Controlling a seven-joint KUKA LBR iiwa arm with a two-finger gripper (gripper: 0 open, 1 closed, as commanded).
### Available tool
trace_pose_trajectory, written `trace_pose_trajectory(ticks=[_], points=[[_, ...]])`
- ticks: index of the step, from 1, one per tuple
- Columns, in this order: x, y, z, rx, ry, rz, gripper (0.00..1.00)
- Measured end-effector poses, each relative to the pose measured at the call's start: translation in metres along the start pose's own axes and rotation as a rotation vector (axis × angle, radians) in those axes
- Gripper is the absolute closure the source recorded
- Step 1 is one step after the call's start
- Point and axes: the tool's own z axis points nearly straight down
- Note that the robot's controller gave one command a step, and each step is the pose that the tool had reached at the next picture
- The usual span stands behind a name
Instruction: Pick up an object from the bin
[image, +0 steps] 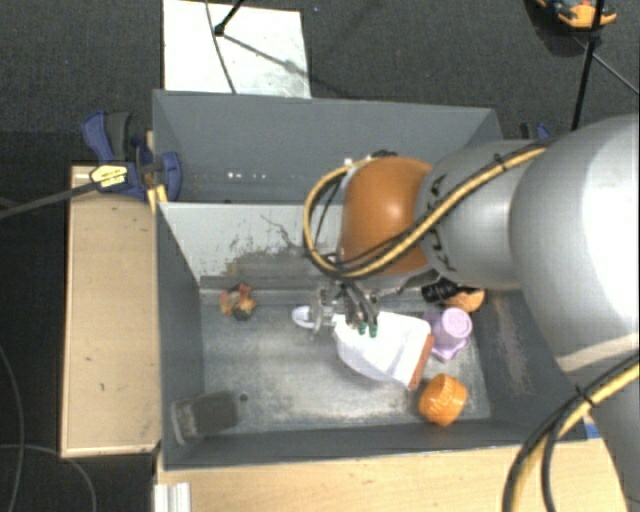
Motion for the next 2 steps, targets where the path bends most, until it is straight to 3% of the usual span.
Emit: trace_pose_trajectory(ticks=[2], points=[[0.001,0.0,-0.016,0.002,0.005,0.002,1.0]])
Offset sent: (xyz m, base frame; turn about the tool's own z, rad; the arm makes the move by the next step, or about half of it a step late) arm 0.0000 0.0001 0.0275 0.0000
